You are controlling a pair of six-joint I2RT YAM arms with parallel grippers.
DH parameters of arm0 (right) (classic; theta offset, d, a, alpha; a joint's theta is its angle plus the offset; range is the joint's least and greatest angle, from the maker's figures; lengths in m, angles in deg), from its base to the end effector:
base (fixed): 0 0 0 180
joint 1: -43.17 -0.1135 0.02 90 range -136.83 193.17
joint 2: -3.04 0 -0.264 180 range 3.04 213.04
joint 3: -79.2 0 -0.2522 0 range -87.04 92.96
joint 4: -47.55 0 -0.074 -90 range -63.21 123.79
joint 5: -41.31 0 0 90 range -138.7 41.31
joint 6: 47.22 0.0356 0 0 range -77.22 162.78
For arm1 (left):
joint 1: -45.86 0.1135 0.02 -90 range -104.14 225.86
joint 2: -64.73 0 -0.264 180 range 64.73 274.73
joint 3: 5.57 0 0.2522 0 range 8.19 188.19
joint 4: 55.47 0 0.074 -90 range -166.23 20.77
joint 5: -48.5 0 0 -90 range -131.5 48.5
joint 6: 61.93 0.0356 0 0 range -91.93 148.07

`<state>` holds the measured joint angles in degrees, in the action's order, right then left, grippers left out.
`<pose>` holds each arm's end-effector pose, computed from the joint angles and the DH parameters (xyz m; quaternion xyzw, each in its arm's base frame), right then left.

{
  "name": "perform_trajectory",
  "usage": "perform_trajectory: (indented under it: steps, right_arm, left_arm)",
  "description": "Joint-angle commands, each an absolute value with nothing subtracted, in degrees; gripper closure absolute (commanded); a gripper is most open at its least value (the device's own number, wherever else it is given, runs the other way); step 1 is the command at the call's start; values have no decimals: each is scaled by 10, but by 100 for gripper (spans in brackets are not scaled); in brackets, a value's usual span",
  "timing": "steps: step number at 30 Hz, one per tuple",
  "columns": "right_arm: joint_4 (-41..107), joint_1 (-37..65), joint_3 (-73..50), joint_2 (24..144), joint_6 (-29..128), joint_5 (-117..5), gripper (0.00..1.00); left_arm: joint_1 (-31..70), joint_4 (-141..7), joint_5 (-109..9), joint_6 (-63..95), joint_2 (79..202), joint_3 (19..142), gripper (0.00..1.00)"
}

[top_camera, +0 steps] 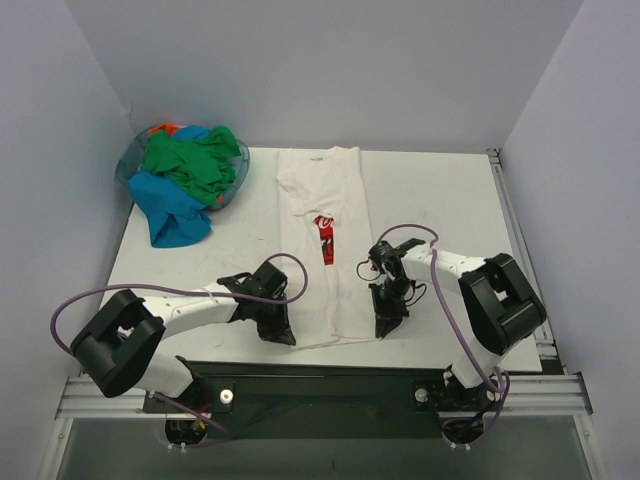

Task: Fold and stack the t-shirts
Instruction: Grab the bottom of the folded rectangular tshirt with both arms

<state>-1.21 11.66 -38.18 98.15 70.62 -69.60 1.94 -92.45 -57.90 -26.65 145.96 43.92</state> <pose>0.2257 0.1533 0.1350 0.0452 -0.9796 -0.1943 0.0244 0.1612 -0.1692 0.1410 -0.0653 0.9709 -0.2300 0.0128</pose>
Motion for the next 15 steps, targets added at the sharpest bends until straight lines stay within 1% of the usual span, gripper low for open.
perform_trajectory:
  steps: [1,10,15]
  right_arm:
    - [-58,114,-398,952,702,-704,100]
    - [-127,104,-398,907,692,-721,100]
    - [-191,99,-382,847,696,-730,100]
  left_arm:
    - [5,-976,-548,-258,1439,443,100]
    - [-19,-1041,-542,-267,1374,454,100]
    - [-24,-1076,-544,-276,1322,476,100]
